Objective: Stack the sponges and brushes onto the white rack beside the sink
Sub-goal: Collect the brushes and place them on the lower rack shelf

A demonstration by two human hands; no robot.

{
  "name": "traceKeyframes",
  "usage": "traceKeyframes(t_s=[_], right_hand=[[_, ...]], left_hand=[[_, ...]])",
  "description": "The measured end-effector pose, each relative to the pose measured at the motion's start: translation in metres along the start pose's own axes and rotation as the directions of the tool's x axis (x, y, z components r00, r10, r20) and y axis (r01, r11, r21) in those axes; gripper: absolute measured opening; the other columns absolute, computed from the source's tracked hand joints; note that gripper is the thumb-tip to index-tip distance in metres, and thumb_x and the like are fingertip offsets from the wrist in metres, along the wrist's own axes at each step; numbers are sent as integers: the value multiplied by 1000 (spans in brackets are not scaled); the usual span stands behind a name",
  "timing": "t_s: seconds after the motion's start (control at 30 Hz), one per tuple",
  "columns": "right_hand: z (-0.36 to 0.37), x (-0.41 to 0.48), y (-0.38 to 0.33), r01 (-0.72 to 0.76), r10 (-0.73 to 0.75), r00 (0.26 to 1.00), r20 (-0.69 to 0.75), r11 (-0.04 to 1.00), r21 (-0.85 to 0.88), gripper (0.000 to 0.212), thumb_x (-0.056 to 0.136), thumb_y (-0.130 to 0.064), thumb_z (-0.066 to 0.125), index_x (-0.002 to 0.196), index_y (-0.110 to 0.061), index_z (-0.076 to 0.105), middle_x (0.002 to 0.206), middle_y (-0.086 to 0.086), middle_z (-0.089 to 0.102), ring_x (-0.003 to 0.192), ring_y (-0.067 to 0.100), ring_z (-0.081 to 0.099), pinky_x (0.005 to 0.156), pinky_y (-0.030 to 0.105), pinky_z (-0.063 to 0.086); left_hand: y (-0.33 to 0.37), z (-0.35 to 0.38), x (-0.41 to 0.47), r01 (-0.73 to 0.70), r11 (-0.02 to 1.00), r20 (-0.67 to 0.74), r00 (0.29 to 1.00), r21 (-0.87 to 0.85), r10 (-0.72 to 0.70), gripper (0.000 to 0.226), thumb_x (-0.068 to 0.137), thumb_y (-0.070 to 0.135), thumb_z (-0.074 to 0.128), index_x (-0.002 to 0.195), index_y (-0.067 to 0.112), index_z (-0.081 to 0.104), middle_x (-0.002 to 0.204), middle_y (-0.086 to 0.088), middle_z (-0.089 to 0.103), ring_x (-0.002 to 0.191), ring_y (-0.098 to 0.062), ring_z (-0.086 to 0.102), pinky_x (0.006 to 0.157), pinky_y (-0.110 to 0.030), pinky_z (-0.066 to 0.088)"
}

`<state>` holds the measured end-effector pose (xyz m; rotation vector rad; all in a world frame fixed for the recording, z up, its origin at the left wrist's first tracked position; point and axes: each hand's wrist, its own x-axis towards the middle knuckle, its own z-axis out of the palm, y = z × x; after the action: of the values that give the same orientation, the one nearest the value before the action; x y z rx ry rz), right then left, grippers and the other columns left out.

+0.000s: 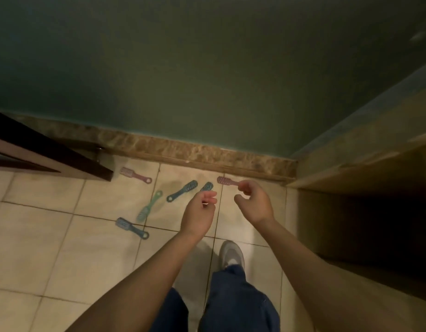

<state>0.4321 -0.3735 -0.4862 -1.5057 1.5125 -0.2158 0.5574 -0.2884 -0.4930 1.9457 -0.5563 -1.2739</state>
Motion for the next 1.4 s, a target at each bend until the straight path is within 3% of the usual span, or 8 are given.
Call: traceKeyframes(t_s=[0.27,0.43,0.57,0.8,1.03,1.2,1.3,1.4], right_hand=[[88,133,116,80,-80,997,15,997,-9,28,81,-11,66,100,-30,58,101,-13,63,113,18,56,95,33,47],[124,187,161,89,-89,996,4,994,-66,34,79,-10,66,111,-22,64,113,-4,68,109,14,62,91,25,46],[141,217,176,178,-179,984,15,961,-210,34,78,-14,64,109,-25,66,110,-5,68,106,15,61,71,17,32],[160,245,197,284,-296,955,36,866,-412,37,78,-15,60,112,-29,65,113,-2,67,109,21,58,75,25,43],[170,246,206,295,-335,942,21,798,-526,35,80,-19,63,114,-26,64,113,2,64,107,26,53,83,33,44],[174,239,206,270,-304,952,42,762,-588,25,80,-30,62,105,-31,63,106,2,63,102,26,53,81,33,39],[176,234,204,238,-237,969,73,804,-544,26,81,-29,63,106,-27,64,110,4,57,99,26,58,79,32,45],[183,224,196,186,-201,979,-24,941,-284,25,79,-26,67,103,-23,68,105,1,60,90,21,62,70,28,45]], left_hand=[[-109,59,144,2,1000,-29,1000,-8,-2,25,91,5,52,101,27,59,97,6,64,99,-20,65,97,-39,49],[-150,83,198,-13,1000,-30,999,-5,13,24,90,3,54,101,25,59,94,9,62,98,-15,61,94,-30,48],[-166,92,228,-5,999,-30,1000,-33,4,27,91,-1,50,104,22,57,102,0,63,102,-19,61,99,-32,46],[-184,97,255,57,995,-31,998,-80,-59,33,93,-1,45,122,11,56,106,-3,63,108,-27,61,101,-40,45],[-196,100,253,64,985,-32,997,-162,-70,30,95,-1,41,113,18,55,105,-2,62,88,-12,62,82,-22,47],[-199,96,246,48,979,-43,997,-197,-58,31,95,-1,40,117,13,56,103,0,62,88,-11,60,75,-14,46],[-200,88,241,25,978,-61,997,-209,-38,31,95,-4,38,115,13,56,105,-3,61,94,-13,58,67,-8,47],[-200,78,238,4,975,-63,998,-222,-19,32,96,-5,39,120,8,54,109,-7,60,100,-19,59,74,-12,47]])
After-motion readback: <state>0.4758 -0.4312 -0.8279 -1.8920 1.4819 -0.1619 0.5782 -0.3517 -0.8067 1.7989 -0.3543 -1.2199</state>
